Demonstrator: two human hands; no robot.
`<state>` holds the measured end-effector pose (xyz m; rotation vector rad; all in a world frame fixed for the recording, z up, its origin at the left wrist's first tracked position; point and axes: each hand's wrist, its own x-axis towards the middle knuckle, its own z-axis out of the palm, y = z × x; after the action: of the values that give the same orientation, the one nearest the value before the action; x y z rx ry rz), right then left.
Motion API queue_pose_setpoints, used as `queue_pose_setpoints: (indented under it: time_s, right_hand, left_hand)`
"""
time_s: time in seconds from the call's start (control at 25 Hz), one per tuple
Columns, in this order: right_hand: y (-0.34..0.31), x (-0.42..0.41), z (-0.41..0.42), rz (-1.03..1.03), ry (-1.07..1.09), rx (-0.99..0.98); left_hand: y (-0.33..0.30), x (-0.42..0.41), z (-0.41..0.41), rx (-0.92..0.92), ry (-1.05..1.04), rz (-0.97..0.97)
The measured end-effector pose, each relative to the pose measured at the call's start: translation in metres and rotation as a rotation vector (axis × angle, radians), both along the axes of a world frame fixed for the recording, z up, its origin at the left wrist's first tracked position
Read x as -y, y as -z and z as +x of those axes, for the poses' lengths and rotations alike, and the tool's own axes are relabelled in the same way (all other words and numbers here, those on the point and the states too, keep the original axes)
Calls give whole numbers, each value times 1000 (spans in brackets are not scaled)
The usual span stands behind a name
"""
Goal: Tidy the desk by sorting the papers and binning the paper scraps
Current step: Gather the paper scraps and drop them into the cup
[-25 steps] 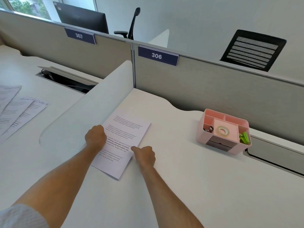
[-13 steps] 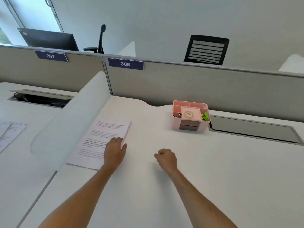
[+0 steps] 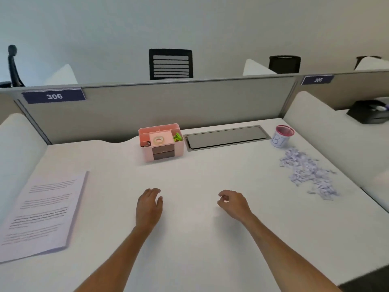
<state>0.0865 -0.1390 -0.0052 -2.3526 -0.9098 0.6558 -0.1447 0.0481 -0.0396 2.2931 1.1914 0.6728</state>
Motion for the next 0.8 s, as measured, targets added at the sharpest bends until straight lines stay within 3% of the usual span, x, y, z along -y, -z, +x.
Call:
queue_pose_setpoints:
  time_s: [0.48, 0.8]
  right_hand:
    - [-9, 168, 169, 15, 233, 99]
    - [4, 234, 251, -5, 233, 145]
  left_hand:
    - [-19, 117, 199, -6, 254, 10]
    - [-19, 191, 308, -42, 302, -9]
